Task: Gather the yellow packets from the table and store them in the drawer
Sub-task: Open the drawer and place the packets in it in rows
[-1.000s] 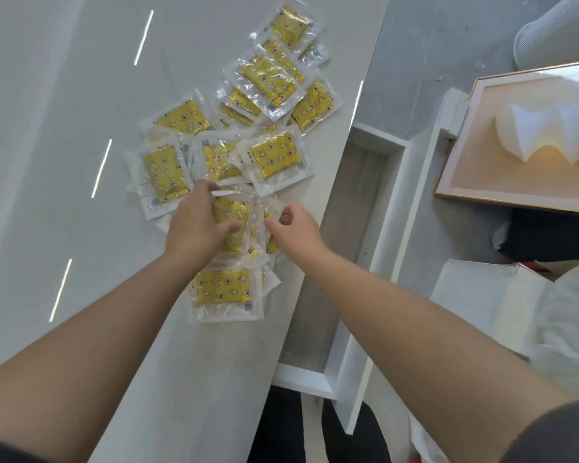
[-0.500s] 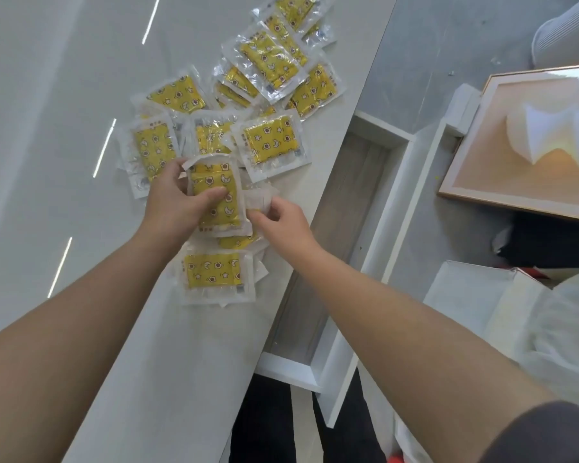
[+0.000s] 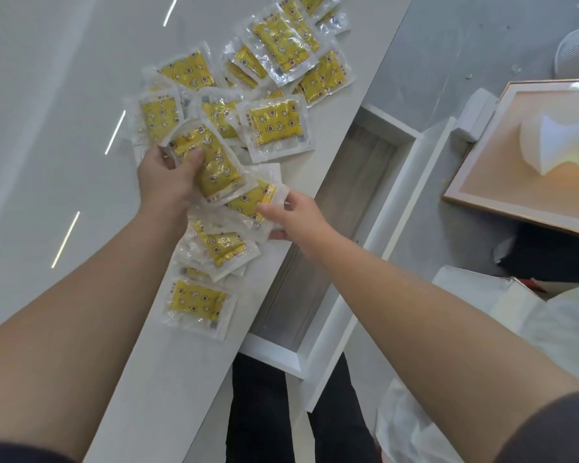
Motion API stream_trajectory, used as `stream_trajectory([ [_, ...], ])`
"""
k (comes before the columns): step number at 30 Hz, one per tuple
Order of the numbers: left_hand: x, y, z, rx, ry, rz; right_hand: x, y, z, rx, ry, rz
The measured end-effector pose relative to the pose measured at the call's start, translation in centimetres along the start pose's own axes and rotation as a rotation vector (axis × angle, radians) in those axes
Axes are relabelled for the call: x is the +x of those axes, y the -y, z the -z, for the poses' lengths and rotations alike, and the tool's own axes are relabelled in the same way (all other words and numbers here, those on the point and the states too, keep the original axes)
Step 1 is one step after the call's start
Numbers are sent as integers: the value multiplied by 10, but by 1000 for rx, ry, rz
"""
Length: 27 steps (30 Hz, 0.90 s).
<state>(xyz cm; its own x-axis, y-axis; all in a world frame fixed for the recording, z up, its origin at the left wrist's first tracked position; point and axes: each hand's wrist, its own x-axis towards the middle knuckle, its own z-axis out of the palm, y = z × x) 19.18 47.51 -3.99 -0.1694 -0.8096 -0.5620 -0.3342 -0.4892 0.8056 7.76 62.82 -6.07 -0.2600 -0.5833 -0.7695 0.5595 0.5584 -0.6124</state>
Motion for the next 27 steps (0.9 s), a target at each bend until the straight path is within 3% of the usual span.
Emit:
stream_trajectory([
  [5, -8, 10, 28, -108, -177, 117, -11, -3, 3, 145, -95, -31],
  [9, -28, 29, 27, -204, -75, 284, -20, -2, 8, 351, -134, -2],
  [12, -40, 39, 13, -222, -29, 321, -25, -1, 3, 362, -131, -4],
  [17, -37, 38, 5, 64, -343, 167, -25, -4, 5, 534, -181, 60],
  [19, -39, 34, -4, 118, -236, 175, -25, -3, 6, 482, -128, 75],
  [22, -44, 28, -24, 62, 31, 250, -27, -6, -3, 127, -101, 37],
  [24, -48, 21, -28, 234, 70, 198, -27, -10, -6, -33, -97, 40],
  [27, -43, 26, -24, 369, 108, 69, -29, -7, 0, 8, -15, -55],
])
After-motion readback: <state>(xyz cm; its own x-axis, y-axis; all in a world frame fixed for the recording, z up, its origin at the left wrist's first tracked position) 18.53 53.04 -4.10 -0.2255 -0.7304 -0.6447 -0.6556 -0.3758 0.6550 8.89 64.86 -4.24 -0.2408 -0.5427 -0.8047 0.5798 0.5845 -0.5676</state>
